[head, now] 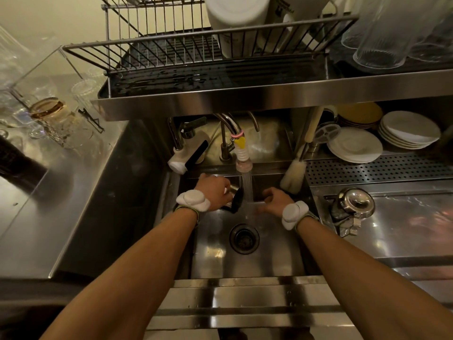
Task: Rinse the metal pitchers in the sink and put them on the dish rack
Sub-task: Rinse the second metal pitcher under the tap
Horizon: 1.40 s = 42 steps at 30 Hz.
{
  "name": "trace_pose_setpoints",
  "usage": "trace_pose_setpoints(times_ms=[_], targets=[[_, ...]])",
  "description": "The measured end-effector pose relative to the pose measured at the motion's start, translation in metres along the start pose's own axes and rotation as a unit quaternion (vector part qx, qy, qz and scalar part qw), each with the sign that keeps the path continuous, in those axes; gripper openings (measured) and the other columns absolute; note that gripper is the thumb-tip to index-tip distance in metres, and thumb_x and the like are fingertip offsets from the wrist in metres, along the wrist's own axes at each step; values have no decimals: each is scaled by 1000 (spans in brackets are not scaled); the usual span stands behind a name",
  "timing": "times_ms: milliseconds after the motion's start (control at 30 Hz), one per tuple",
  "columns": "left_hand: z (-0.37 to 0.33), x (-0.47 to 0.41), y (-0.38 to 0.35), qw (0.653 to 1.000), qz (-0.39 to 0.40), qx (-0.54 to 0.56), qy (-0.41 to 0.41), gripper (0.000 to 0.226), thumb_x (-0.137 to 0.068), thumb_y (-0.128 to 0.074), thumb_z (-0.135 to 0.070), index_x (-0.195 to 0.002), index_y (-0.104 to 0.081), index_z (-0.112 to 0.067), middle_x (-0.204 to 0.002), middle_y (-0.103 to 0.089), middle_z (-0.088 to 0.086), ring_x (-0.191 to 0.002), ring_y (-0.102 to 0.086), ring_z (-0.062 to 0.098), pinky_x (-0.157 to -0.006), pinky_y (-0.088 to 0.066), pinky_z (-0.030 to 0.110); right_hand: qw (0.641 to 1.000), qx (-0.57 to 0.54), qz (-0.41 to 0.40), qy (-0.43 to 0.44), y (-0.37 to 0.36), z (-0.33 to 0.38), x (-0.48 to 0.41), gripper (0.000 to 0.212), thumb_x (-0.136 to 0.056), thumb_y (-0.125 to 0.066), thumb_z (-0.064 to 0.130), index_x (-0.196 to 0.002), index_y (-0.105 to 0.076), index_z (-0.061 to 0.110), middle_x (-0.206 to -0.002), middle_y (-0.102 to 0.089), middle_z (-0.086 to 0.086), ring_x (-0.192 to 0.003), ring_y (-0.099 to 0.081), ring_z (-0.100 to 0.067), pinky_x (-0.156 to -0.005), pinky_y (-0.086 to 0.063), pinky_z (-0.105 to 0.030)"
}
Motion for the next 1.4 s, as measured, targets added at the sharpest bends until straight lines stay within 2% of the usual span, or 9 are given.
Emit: trace_pose_setpoints(times_ms=[433, 633, 733, 833, 933, 1067, 1200, 1333, 1400], targets=[[-36, 12, 27, 971, -17, -223, -83, 19, -86, -53, -27, -88, -69, -17, -92, -69, 6, -91, -61, 26, -100, -29, 37, 999, 46, 3, 28, 10, 5, -4, 68, -72, -81, 24, -131, -50, 9, -127, -59, -11, -116, -57, -26, -95, -45, -32], [-45, 10, 18, 962, -15, -252, -102, 17, -86, -55, -27, -90, -70, -19, -94, -70, 5, -93, -59, 27, -101, -28, 38, 998, 47, 7, 42, 11, 7, -2, 65, -75, -78, 22, -132, -50, 8, -130, -58, -12, -118, -56, -26, -96, -44, -30], [-38, 6, 13, 986, -8, -156, -62, 19, -87, -52, -30, -92, -69, -20, -96, -70, 5, -95, -61, 26, -98, -28, 37, 998, 36, 7, 42, 12, 3, -1, 64, -76, -77, 22, -133, -50, 8, -131, -57, -11, -119, -56, -27, -97, -44, -31], [-7, 4, 6, 995, -10, 81, 51, 21, -90, -54, -34, -86, -64, -16, -94, -67, 7, -95, -63, 29, -85, -39, 34, 999, 14, 14, 36, 9, -2, 0, 72, -72, -81, 28, -133, -48, 10, -130, -57, -10, -118, -56, -26, -97, -45, -31], [16, 9, -23, 939, 18, 305, 155, 32, -96, -50, -32, -96, -65, -4, -92, -63, 11, -88, -60, 24, -75, -40, 28, 998, -45, 31, 22, 2, -6, 2, 90, -63, -87, 30, -138, -41, 12, -132, -54, -9, -119, -55, -26, -99, -45, -32], [9, 9, -49, 863, 42, 465, 195, 45, -101, -38, -32, -110, -62, 6, -106, -67, 19, -95, -65, 29, -88, -50, 39, 988, -151, 19, 24, -5, -5, 1, 102, -61, -89, 24, -143, -30, 14, -136, -49, -6, -125, -49, -24, -98, -43, -32], [9, 7, -62, 778, 53, 575, 249, 46, -100, -35, -41, -116, -61, -6, -104, -65, 8, -81, -63, 17, -67, -48, 30, 976, -217, 23, 13, -16, 4, -7, 94, -64, -86, 26, -139, -33, 12, -128, -52, -3, -119, -53, -24, -94, -46, -33], [27, 6, -72, 749, 45, 592, 295, 48, -97, -35, -52, -93, -63, -12, -95, -67, 11, -80, -63, 23, -73, -50, 37, 969, -248, 15, -12, -24, 11, -17, 91, -64, -86, 31, -138, -38, 10, -130, -55, -6, -111, -58, -23, -88, -48, -32], [39, 8, -68, 758, 15, 571, 314, 51, -97, -33, -52, -93, -61, -10, -92, -65, 13, -83, -62, 25, -80, -52, 42, 966, -257, -14, -19, -27, 13, -21, 94, -61, -87, 33, -137, -37, 11, -131, -55, -7, -114, -57, -25, -95, -48, -36]])
Point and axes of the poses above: each hand's wrist, its own x-axis away from the middle knuckle, its own y-axis out of the back of the hand, z = x × y, the point moved 10 cm from there along -x, towards the middle knuckle
